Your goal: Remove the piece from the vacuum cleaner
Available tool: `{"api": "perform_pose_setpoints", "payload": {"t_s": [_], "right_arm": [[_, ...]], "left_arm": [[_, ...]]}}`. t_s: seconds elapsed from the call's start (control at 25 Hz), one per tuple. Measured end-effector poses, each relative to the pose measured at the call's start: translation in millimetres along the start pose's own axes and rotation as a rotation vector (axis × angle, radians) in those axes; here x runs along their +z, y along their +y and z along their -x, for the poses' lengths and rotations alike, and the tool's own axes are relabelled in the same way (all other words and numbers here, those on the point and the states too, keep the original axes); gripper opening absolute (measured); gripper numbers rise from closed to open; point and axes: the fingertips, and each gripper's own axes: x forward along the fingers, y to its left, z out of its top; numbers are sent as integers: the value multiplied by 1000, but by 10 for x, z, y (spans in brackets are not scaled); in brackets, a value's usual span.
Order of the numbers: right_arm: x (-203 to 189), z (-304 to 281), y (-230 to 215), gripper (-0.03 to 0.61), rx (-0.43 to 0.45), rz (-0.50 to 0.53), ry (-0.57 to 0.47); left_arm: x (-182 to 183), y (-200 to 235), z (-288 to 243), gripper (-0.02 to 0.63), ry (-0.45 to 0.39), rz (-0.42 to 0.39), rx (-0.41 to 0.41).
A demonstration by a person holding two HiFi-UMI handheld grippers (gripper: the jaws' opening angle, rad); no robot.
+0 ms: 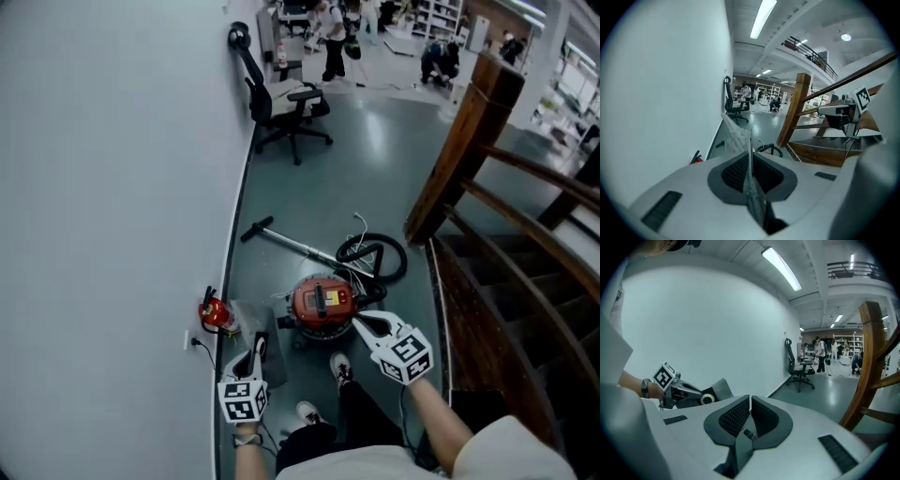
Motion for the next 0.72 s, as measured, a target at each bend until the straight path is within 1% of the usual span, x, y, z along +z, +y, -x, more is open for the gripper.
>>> {"api": "perform_pose_setpoints", "payload": {"t_s": [0.24,0.52,0.72], "right_arm": [[540,247,124,38,-21,95,-73],[1069,479,284,38,-37,109,-138],[1418,632,402,38,-38,164,-174]], "left_arm": [[596,-378,344,32,-102,-118,-74],[1252,-543,842,32,-250,-180,-101],[1644,-574,1148,32,-333,-227,-101]]}}
